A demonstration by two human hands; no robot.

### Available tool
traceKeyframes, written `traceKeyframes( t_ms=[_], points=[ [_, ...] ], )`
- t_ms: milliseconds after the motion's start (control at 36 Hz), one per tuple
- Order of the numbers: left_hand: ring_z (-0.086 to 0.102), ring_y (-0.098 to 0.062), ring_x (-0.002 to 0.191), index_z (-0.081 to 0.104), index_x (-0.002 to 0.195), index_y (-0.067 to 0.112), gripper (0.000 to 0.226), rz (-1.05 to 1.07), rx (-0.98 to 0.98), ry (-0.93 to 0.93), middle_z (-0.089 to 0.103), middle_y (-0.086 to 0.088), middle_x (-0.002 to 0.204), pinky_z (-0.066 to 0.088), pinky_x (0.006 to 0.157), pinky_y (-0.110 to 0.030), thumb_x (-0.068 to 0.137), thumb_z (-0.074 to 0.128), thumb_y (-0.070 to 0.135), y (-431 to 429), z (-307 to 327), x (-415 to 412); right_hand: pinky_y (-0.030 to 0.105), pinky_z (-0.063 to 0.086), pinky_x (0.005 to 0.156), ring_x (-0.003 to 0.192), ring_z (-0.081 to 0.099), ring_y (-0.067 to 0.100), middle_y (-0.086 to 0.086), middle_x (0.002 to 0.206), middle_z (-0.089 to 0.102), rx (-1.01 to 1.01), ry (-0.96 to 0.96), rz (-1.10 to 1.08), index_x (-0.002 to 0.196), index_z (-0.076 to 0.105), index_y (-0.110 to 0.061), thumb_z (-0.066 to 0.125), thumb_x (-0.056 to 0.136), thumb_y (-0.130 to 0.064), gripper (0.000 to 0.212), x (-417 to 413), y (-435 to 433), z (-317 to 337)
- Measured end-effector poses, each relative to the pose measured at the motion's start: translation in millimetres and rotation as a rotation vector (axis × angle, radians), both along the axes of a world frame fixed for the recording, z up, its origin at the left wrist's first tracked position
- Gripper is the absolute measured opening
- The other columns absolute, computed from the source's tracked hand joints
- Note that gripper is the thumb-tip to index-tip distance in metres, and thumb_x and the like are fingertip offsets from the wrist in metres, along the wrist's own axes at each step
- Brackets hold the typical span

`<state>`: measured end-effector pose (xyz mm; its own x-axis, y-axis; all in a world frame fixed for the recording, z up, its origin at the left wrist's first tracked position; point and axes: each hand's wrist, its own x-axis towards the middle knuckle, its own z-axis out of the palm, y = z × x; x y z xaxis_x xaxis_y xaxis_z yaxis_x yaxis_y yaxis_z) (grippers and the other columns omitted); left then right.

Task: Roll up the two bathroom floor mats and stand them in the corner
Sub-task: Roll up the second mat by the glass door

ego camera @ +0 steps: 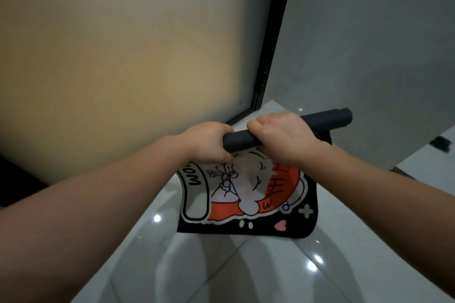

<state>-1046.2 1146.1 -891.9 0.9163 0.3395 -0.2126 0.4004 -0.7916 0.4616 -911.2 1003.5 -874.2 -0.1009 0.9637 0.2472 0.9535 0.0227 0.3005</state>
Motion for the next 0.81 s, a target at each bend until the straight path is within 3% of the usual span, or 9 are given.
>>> traceKeyframes(
  t_ms=[111,195,250,334,417,500,584,667,806],
  points=[
    [0.060,-0.028,0.075,0.050,0.090,0.024,0.022,0.013,0.522,-0.190,0.063,-0.001,0.080,0.033,0.055,-0.031,0.073,0.061,0.033,-8,-11,0,0.030,0.036,0.058,0.080,0.057,0.025,0.001,0.086,0.058,-0.198,0.231,-0.161,0.091,0.048,-0.025,0.060,0.076,-0.035,0.022,3,8,5],
    [0.059,-0.027,0.074,0.047,0.092,0.022,0.019,-0.005,0.681,-0.308,0.062,0.000,0.085,0.029,0.053,-0.032,0.076,0.058,0.024,-14,-15,0,0.026,0.032,0.049,0.068,0.057,0.016,-0.009,0.072,0.057,-0.451,0.484,-0.275,0.082,0.051,-0.033,0.069,0.066,-0.037,0.024,12,13,15],
    [0.059,-0.026,0.075,0.048,0.094,0.021,0.019,-0.034,0.697,-0.357,0.063,0.000,0.087,0.027,0.053,-0.031,0.076,0.057,0.022,-15,-15,1,0.027,0.037,0.051,0.065,0.056,0.011,-0.009,0.073,0.059,-0.575,0.619,-0.331,0.083,0.055,-0.032,0.074,0.064,-0.039,0.028,17,12,19],
    [0.060,-0.024,0.078,0.048,0.096,0.022,0.024,-0.048,0.670,-0.326,0.062,0.002,0.089,0.030,0.054,-0.031,0.076,0.059,0.028,-13,-15,1,0.028,0.040,0.052,0.065,0.058,0.015,-0.006,0.071,0.061,-0.523,0.654,-0.345,0.080,0.057,-0.028,0.072,0.065,-0.033,0.022,19,11,14],
    [0.059,-0.021,0.077,0.049,0.098,0.028,0.032,-0.085,0.567,-0.172,0.061,0.005,0.085,0.033,0.056,-0.029,0.071,0.061,0.038,-7,-12,3,0.027,0.028,0.048,0.066,0.055,0.018,-0.008,0.065,0.052,-0.344,0.397,-0.255,0.076,0.050,-0.027,0.064,0.071,-0.027,0.014,15,8,4],
    [0.058,-0.017,0.074,0.052,0.101,0.031,0.042,-0.058,0.200,-0.004,0.062,0.007,0.084,0.045,0.059,-0.030,0.064,0.070,0.043,3,-6,3,0.028,0.025,0.053,0.068,0.056,0.021,-0.004,0.075,0.056,-0.145,0.070,-0.096,0.086,0.048,-0.024,0.060,0.079,-0.026,0.014,10,4,-2],
    [0.061,-0.016,0.072,0.054,0.095,0.032,0.037,-0.019,0.047,-0.017,0.063,0.007,0.080,0.049,0.059,-0.031,0.062,0.072,0.036,6,-6,-1,0.031,0.027,0.052,0.067,0.057,0.023,0.001,0.080,0.058,-0.066,-0.010,-0.046,0.091,0.050,-0.019,0.061,0.080,-0.025,0.017,6,4,-3],
    [0.059,-0.019,0.073,0.053,0.091,0.030,0.025,-0.021,0.272,-0.081,0.059,0.009,0.074,0.037,0.054,-0.029,0.068,0.063,0.031,2,-9,-5,0.032,0.034,0.055,0.073,0.057,0.024,0.000,0.082,0.056,-0.129,0.087,-0.086,0.093,0.049,-0.022,0.059,0.079,-0.029,0.019,4,7,-3],
    [0.059,-0.026,0.081,0.049,0.098,0.022,0.023,-0.082,0.685,-0.283,0.061,0.000,0.091,0.030,0.055,-0.032,0.078,0.058,0.025,-11,-15,-5,0.028,0.034,0.051,0.065,0.055,0.013,-0.009,0.070,0.055,-0.533,0.553,-0.283,0.081,0.052,-0.033,0.072,0.066,-0.037,0.025,13,14,10]
  ],
)
